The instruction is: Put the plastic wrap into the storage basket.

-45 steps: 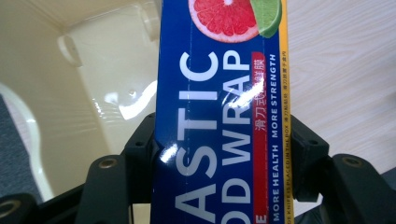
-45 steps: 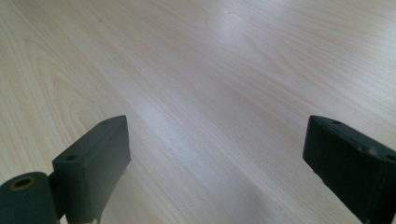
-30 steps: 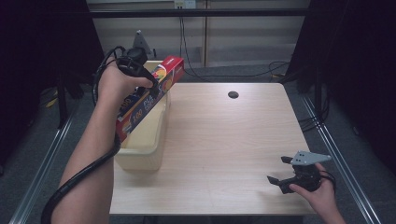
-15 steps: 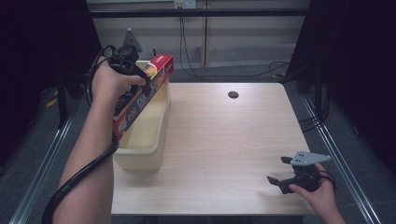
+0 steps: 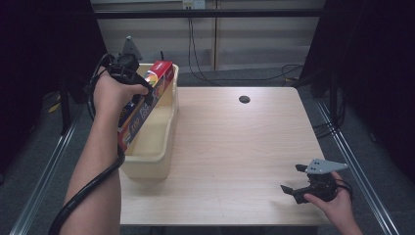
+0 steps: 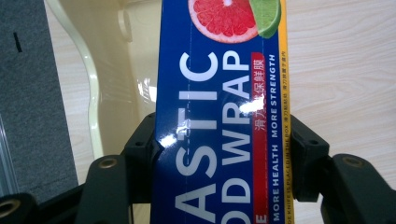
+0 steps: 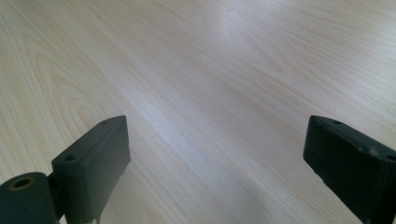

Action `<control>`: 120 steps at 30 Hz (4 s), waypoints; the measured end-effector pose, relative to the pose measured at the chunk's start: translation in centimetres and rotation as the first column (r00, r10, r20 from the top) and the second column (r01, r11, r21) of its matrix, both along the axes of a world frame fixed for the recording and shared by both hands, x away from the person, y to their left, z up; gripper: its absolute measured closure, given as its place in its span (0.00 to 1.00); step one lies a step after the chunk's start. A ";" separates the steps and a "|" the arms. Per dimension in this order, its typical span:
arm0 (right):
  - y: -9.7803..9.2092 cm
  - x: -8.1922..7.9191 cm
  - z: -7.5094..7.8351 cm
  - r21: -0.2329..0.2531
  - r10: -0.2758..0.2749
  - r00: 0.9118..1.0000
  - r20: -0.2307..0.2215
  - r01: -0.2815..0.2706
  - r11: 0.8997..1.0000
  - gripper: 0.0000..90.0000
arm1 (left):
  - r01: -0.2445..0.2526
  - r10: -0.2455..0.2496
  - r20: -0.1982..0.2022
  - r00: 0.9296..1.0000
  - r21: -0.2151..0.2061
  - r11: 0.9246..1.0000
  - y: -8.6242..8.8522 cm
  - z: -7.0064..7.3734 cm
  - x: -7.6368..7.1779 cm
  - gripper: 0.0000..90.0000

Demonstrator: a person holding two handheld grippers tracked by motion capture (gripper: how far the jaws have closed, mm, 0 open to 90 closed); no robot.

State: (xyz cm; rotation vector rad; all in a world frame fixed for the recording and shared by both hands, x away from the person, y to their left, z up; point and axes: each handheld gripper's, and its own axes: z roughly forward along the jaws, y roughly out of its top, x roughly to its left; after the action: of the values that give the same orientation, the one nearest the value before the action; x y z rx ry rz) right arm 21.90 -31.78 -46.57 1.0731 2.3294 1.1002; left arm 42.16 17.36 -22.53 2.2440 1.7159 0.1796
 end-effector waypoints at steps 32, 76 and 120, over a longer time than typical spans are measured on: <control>1.0 1.1 0.1 0.011 0.038 0.999 -0.003 -0.038 0.999 0.08 | -0.080 0.080 -0.003 0.997 0.018 0.997 1.2 -2.1 -0.8 0.45; 1.8 1.5 -0.1 -0.010 0.071 0.997 -0.006 -0.071 0.997 0.07 | -0.143 0.141 -0.079 0.987 -0.014 0.990 1.7 -6.4 -0.6 0.45; 1.8 1.4 -0.2 -0.023 0.070 0.998 -0.006 -0.070 0.997 0.08 | -0.179 0.175 -0.132 0.976 -0.018 0.984 2.8 -8.6 -0.5 0.45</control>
State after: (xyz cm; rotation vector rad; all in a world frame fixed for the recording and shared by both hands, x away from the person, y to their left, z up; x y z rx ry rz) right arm 23.25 -29.97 -46.74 0.9944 2.3940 1.0937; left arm 41.67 20.21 -31.13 2.1226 1.9736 0.0468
